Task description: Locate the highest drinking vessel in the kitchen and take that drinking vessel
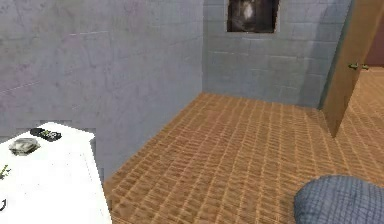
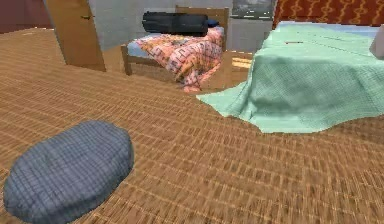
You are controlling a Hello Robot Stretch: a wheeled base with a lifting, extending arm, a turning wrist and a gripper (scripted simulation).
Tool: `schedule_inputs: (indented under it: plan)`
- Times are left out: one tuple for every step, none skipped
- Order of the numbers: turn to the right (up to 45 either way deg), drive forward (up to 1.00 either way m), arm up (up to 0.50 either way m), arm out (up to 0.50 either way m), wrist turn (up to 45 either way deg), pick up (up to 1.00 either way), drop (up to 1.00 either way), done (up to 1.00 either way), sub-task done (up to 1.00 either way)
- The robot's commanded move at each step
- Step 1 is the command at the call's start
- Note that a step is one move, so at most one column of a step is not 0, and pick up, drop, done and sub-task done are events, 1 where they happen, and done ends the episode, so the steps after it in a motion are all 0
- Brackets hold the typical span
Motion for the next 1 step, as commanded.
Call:
schedule_inputs:
  plan:
    - [0.0, 0.85, 0.00, 0.00, 0.0, 0.00, 0.00, 0.00, 0.00]
